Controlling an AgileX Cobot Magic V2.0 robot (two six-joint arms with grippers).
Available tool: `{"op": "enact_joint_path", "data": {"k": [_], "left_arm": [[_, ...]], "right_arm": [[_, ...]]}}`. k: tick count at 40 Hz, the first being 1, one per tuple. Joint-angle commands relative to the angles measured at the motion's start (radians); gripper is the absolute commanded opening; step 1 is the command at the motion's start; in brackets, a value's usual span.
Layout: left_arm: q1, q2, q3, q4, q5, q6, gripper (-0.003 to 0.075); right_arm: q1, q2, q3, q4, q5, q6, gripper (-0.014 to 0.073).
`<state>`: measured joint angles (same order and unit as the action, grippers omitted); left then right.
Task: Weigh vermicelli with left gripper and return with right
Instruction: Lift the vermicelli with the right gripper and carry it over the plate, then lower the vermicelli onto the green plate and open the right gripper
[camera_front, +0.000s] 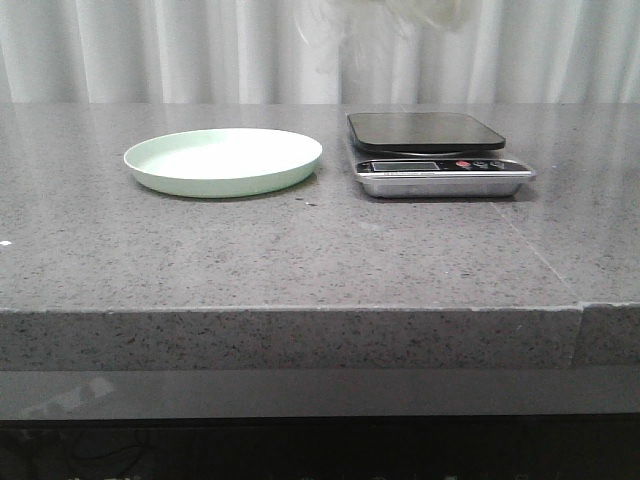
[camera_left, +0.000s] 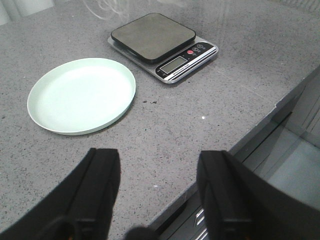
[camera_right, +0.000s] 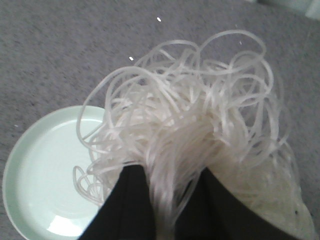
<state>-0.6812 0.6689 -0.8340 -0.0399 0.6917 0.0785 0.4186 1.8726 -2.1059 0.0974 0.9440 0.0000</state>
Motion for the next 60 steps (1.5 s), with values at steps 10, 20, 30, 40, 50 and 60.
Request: {"op": "enact_joint_path", "data": {"k": [10, 20, 30, 40, 50, 60], "left_arm": [[-0.005, -0.002, -0.027, -0.004, -0.074, -0.013, 0.0440], [-0.005, -0.002, -0.027, -0.004, -0.074, -0.013, 0.0440], [-0.005, -0.002, -0.027, -0.004, -0.074, -0.013, 0.0440], [-0.005, -0.002, -0.027, -0.004, -0.074, -0.013, 0.0440], [-0.005, -0.002, -0.027, -0.004, -0.074, -0.013, 0.0440], [-0.005, -0.002, -0.027, -0.004, -0.074, -0.013, 0.0440]], "right_arm": [[0.159, -0.018, -0.088, 0.008, -0.192, -0.008, 0.0181], [0.207, 0.087, -0.088, 0.008, -0.224, -0.015, 0.0181], [0.212, 0.192, -0.088, 0.008, -0.176, -0.015, 0.0233], [0.211, 0.207, -0.093, 0.007, -0.153, -0.015, 0.0488], [0.211, 0.108, -0.110, 0.002, -0.051, 0.000, 0.0488], [0.211, -0.066, -0.044, -0.087, 0.027, 0.093, 0.0488]]}}
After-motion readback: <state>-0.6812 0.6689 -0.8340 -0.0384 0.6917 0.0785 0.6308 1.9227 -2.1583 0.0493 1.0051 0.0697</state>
